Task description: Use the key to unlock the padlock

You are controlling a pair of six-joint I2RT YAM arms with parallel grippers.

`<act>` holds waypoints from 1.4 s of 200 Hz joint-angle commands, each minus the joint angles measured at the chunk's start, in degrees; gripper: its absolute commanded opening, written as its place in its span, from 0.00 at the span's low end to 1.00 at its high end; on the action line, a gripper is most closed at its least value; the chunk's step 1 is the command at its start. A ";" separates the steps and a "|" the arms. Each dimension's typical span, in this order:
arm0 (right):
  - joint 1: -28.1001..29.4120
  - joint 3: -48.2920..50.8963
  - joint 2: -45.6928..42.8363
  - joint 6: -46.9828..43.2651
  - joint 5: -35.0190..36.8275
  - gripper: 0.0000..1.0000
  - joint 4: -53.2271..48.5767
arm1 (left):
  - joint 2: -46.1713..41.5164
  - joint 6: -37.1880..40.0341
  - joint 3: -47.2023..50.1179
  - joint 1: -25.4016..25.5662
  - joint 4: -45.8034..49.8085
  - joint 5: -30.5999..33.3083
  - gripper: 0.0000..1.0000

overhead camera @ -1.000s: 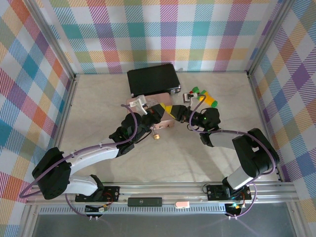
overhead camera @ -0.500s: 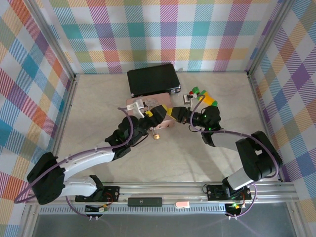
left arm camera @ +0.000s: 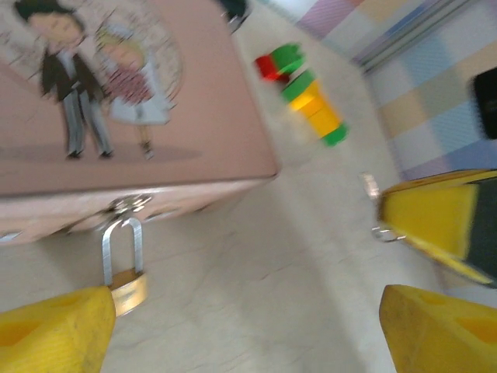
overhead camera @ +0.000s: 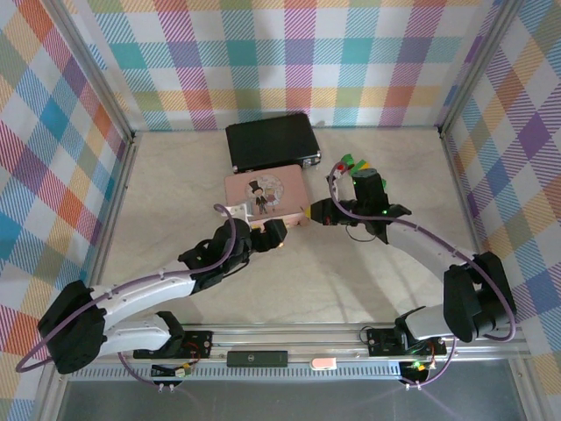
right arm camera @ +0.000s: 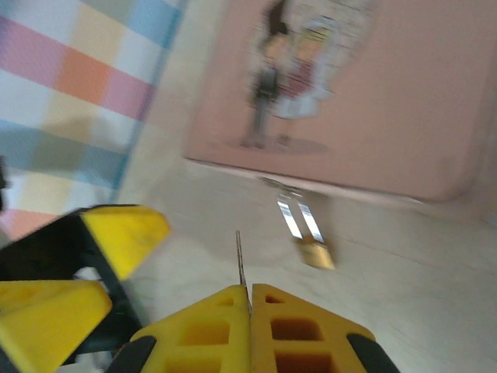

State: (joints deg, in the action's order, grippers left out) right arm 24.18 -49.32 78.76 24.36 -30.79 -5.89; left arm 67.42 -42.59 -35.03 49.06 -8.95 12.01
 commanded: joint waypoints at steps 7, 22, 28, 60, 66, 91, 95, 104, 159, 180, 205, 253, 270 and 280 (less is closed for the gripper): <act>0.03 0.00 -4.35 -8.27 12.03 0.00 -13.83 | 5.11 3.51 -3.55 2.08 8.77 3.10 0.87; -0.01 1.25 -5.85 -8.53 14.14 0.00 -14.20 | 9.02 3.91 -5.13 2.51 9.29 4.70 0.84; 0.00 1.88 -6.43 -8.44 14.96 0.00 -14.00 | 10.49 4.13 -5.65 2.62 9.01 5.36 0.82; -0.10 5.68 -8.54 -4.88 13.86 0.00 -10.35 | 16.91 4.35 -6.24 2.72 4.29 6.76 0.75; -0.10 6.44 -8.79 -3.94 12.54 0.00 -9.08 | 17.84 4.43 -6.13 2.71 3.18 6.80 0.73; -0.10 8.22 -9.54 -2.82 11.75 0.00 -7.47 | 20.96 4.26 -5.52 2.71 -0.69 6.63 0.68; -0.10 8.51 -9.78 -2.82 11.79 0.00 -7.18 | 21.45 4.20 -5.48 2.71 -1.42 6.49 0.67; -0.06 9.08 -10.10 -2.77 11.89 0.00 -6.68 | 22.44 4.27 -5.20 2.71 -3.07 6.40 0.64; -0.10 9.42 -9.94 -2.90 10.48 0.00 -5.67 | 28.27 4.20 -5.16 2.38 -8.69 6.98 0.51; -0.09 9.67 -10.03 -2.61 10.27 0.00 -5.07 | 29.84 3.38 -6.29 1.86 -7.40 7.09 0.49; -0.10 10.21 -10.30 -2.42 9.92 0.00 -4.14 | 30.24 0.98 -6.97 1.34 -4.21 9.31 0.49; -0.08 9.66 -9.75 -2.42 9.80 0.00 -3.76 | 33.08 2.11 -7.18 0.36 -6.14 7.75 0.49; -0.10 9.32 -9.46 -2.45 9.65 0.00 -3.50 | 34.88 3.09 -8.32 -0.26 -6.41 4.86 0.44; -0.10 9.18 -9.28 -2.22 9.55 0.00 -3.21 | 35.38 3.17 -8.90 -0.32 -6.00 4.32 0.40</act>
State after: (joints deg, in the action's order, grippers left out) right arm 24.16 -39.68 69.28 21.80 -19.64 -10.90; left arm 99.13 -40.45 -41.87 49.89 -14.74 20.29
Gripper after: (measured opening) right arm 0.056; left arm 0.439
